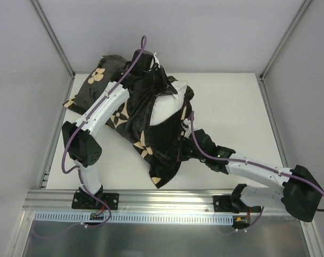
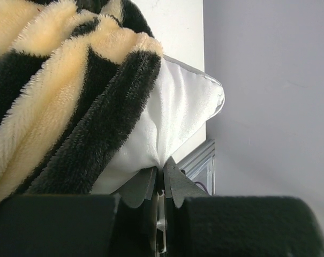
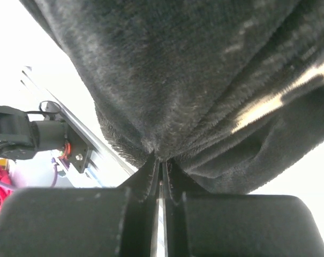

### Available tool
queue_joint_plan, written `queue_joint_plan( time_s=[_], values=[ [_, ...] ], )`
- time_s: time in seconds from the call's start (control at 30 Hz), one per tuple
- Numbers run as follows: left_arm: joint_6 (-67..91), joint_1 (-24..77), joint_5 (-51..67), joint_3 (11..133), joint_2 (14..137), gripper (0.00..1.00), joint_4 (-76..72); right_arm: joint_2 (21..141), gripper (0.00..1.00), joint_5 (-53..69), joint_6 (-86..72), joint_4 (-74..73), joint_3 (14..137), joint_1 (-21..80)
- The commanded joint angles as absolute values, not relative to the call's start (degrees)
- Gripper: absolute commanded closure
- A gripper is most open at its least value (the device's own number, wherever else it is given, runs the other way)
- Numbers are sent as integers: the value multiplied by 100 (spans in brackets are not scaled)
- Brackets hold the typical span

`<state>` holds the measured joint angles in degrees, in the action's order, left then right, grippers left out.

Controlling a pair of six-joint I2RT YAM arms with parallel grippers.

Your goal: Remove the pillowcase from the pillow

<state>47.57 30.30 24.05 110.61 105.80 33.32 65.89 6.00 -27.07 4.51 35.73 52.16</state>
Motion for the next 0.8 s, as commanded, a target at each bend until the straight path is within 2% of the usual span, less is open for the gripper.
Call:
queue_joint_plan(
  time_s=[0.0, 0.2, 0.37, 0.53, 0.77],
  values=[
    [5010, 2672, 2294, 11601, 10362, 100, 2399, 6706, 99, 590, -3031, 97, 3139, 5711],
    [5124, 2119, 2408, 11926, 10371, 100, 2391, 6155, 99, 213, -3436, -349, 2506, 5897],
    [5229, 1531, 2487, 11848, 10161, 100, 2391, 5652, 99, -421, -3392, -1089, 2575, 5889],
    [5309, 1047, 2479, 11812, 9897, 100, 2382, 5923, 99, -808, -3735, -1783, 2619, 5880],
    [5563, 405, 2619, 11882, 9589, 100, 2320, 6766, 99, -783, -4078, -1811, 2610, 5854]
  ],
)
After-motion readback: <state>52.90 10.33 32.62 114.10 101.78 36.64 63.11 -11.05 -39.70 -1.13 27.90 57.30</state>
